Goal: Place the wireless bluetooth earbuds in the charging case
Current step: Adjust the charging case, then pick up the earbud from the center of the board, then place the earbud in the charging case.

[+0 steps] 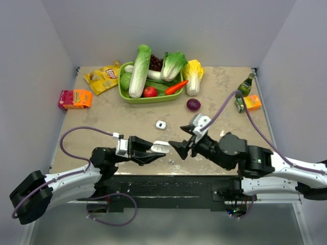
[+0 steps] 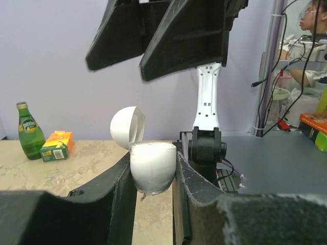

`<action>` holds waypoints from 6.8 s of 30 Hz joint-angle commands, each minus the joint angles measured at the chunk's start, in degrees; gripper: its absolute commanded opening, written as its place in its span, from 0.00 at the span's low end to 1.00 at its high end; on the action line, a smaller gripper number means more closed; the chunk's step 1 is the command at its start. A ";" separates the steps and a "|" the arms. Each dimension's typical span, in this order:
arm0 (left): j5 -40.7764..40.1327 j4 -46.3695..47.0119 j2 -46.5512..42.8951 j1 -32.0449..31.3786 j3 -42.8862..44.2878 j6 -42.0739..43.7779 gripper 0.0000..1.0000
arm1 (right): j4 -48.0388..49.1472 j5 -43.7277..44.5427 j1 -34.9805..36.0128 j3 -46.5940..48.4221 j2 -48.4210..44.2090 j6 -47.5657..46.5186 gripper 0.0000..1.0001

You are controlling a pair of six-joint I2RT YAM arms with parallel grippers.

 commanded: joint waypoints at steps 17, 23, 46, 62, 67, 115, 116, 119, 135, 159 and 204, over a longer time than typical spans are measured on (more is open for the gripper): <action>-16.33 12.25 -11.95 -0.30 -14.09 -1.00 0.00 | 10.89 -4.49 -14.61 -24.33 7.23 31.97 0.51; -17.20 10.48 -15.04 -0.38 -16.03 -0.82 0.00 | 15.37 -10.72 -14.62 -24.51 18.12 29.07 0.31; -16.85 14.61 -12.58 -0.38 -19.02 -3.11 0.00 | 17.40 -17.07 -14.44 -24.42 30.89 26.51 0.37; -16.59 15.05 -11.09 -0.38 -19.02 -2.93 0.00 | 16.43 -16.80 -14.44 -24.68 32.12 26.43 0.43; -16.68 14.61 -11.44 -0.39 -19.10 -2.93 0.00 | 15.38 -14.26 -14.44 -24.51 31.77 27.13 0.41; -16.68 15.67 -11.35 -0.47 -19.98 -3.55 0.00 | 17.40 -12.23 -10.57 -25.04 30.71 26.87 0.57; -16.59 15.67 -11.27 -0.56 -19.90 -3.63 0.00 | 17.31 -12.06 -10.57 -25.04 31.49 26.87 0.57; -16.50 15.67 -11.27 -0.56 -19.89 -3.63 0.00 | 17.31 -11.18 -10.57 -25.21 32.12 27.66 0.59; -16.59 15.40 -11.00 -0.56 -19.63 -3.72 0.00 | 14.67 -4.76 -10.57 -25.39 30.89 28.71 0.42; -16.77 15.32 -11.27 -0.56 -19.63 -3.81 0.00 | 9.85 2.35 -10.57 -24.34 27.20 31.44 0.00; 5.90 8.44 -3.54 -0.21 -8.82 -15.06 0.00 | -17.68 -51.43 -7.76 5.11 -1.02 -5.30 0.00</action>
